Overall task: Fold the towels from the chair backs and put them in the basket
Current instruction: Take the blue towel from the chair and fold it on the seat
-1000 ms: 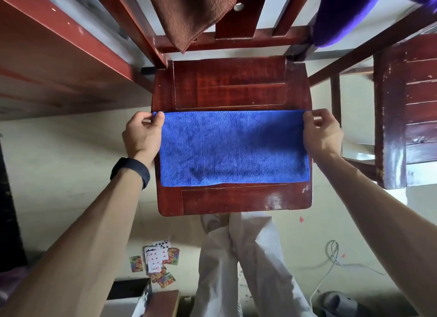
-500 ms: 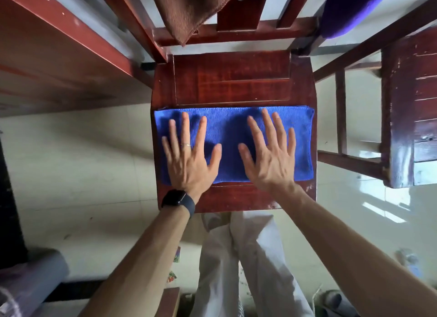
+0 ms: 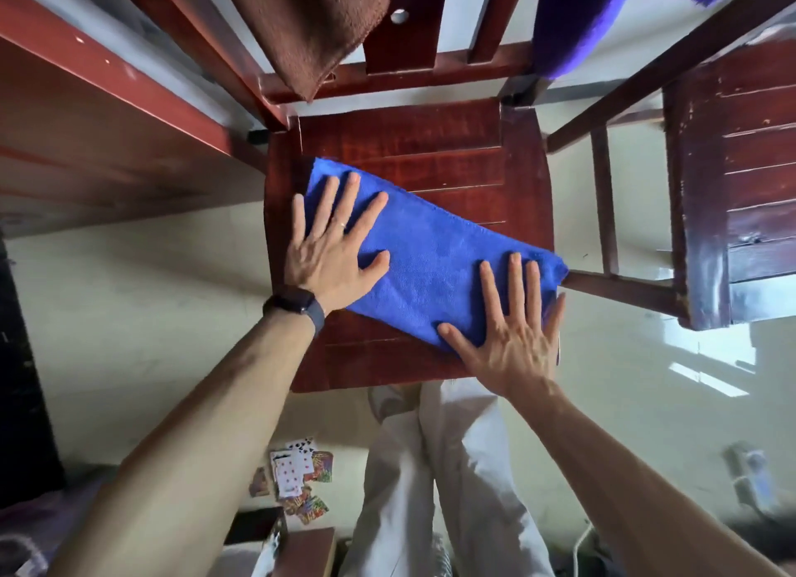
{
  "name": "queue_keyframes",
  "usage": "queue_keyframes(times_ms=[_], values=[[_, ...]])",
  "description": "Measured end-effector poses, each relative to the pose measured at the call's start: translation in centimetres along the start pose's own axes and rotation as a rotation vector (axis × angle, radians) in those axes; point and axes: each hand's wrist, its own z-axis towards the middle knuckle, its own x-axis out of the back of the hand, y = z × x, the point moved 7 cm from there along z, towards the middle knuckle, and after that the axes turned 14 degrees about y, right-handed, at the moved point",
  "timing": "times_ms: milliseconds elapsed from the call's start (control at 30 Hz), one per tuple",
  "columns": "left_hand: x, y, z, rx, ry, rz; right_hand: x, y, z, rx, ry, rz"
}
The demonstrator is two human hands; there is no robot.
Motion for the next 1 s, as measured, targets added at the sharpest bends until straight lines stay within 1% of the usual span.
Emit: queue_keyframes(times_ms=[67, 133, 167, 233, 300, 333, 400, 433, 467, 500, 533, 567, 600, 667, 767, 833, 867, 900, 1000], values=[[0.7, 1.7, 3.7, -0.163, -0.023, 0.003, 0.2, 0.5, -3.2, -0.093, -0.034, -0.012], [1.2, 3.9, 6.4, -0.262, -0.077, 0.010, 0.6, -0.1, -5.4, -0.133, -0.047, 0.001], [1.4, 5.1, 7.1, -0.273, -0.099, 0.015, 0.9, -0.5, -6.1, -0.143, -0.045, 0.016], [1.8, 7.1, 7.3, -0.221, -0.108, 0.015, 1.8, -1.0, -6.8, -0.195, -0.046, 0.056], [2.9, 8.1, 5.5, -0.064, -0.062, -0.046, 2.8, -0.5, -6.9, -0.284, -0.047, 0.112], [3.7, 8.1, 3.9, 0.066, -0.015, -0.109, 3.4, 0.2, -6.8, -0.338, -0.035, 0.153], [5.2, 7.9, -0.9, 0.394, 0.105, -0.277, 4.4, 2.1, -6.5, -0.461, -0.021, 0.252], [5.5, 7.9, -3.9, 0.575, 0.135, -0.359, 4.8, 3.1, -6.1, -0.509, -0.034, 0.296], [5.3, 8.2, -6.9, 0.761, 0.105, -0.447, 5.0, 4.0, -5.6, -0.535, -0.051, 0.327], [4.5, 8.9, -9.6, 0.932, 0.010, -0.543, 5.1, 4.6, -5.0, -0.538, -0.066, 0.349], [3.6, 9.9, -11.8, 1.068, -0.108, -0.627, 5.2, 5.1, -4.2, -0.526, -0.074, 0.371], [2.9, 10.9, -13.4, 1.156, -0.211, -0.691, 5.2, 5.5, -3.5, -0.510, -0.078, 0.396], [2.4, 11.7, -14.2, 1.210, -0.273, -0.732, 5.0, 5.8, -2.7, -0.501, -0.086, 0.418], [1.9, 12.1, -14.2, 1.256, -0.319, -0.742, 4.5, 6.6, -1.5, -0.500, -0.132, 0.416], [1.4, 12.7, -13.4, 1.197, -0.449, -0.696, 3.6, 7.4, 0.1, -0.504, -0.249, 0.349], [1.3, 12.6, -13.2, 1.175, -0.534, -0.718, 3.4, 7.5, 0.6, -0.552, -0.335, 0.353], [1.4, 12.5, -13.3, 1.192, -0.545, -0.779, 3.4, 7.4, 0.5, -0.583, -0.371, 0.383], [1.5, 12.4, -13.5, 1.245, -0.544, -0.882, 3.4, 7.4, 0.2, -0.623, -0.391, 0.436], [2.5, 12.4, -15.5, 1.493, -0.554, -1.259, 4.0, 7.0, -2.1, -0.778, -0.377, 0.678]])
